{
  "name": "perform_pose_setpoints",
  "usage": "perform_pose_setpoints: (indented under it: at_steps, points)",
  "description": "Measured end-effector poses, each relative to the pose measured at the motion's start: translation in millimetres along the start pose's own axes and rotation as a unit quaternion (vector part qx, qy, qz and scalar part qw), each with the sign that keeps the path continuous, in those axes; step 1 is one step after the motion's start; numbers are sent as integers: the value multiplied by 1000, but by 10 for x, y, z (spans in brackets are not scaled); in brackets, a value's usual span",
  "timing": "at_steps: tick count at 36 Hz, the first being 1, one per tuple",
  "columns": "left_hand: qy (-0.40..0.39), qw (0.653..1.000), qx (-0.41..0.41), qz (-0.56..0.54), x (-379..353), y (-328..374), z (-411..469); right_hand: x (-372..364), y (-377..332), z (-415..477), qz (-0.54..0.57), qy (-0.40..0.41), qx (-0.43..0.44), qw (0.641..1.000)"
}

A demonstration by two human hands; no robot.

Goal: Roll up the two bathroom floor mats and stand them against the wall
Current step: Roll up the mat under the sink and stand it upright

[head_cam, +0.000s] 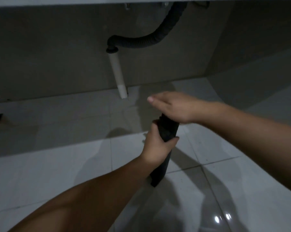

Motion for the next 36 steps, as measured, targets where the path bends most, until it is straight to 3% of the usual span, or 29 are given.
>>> perform_pose_setpoints:
  at_steps: [5,8,13,17,21,26,32,36]
  points:
    - [-40,999,-19,15,-149,181,34,136,253,-236,-40,-95,-79,992]
    - [-70,997,-30,32,-288,263,34,180,433,-394,12,-142,-130,981]
    - [-81,987,-68,123,-487,461,106,232,737,-615,114,-130,-154,973]
    - [-42,934,-192,297,-692,774,163,267,1078,-878,171,-185,-232,939]
    - [-19,877,-283,388,-973,923,263,150,1420,-1105,245,-246,-257,902]
    - [-49,877,-287,382,-1234,947,491,38,1833,-1237,383,-118,-240,884]
    - [-113,884,-206,403,-1442,843,729,50,2297,-1435,340,-13,-235,911]
    - [-84,934,-108,330,-1528,777,826,31,2641,-1488,280,51,-248,926]
Point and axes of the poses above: each hand's wrist, its own z-axis towards the middle knuckle, its own x-axis out of the back of the hand, y = z × x, the point moved 4 cm from there along z, towards the middle knuckle, and after that the axes turned 9 degrees about -y, right-handed, at the moved point
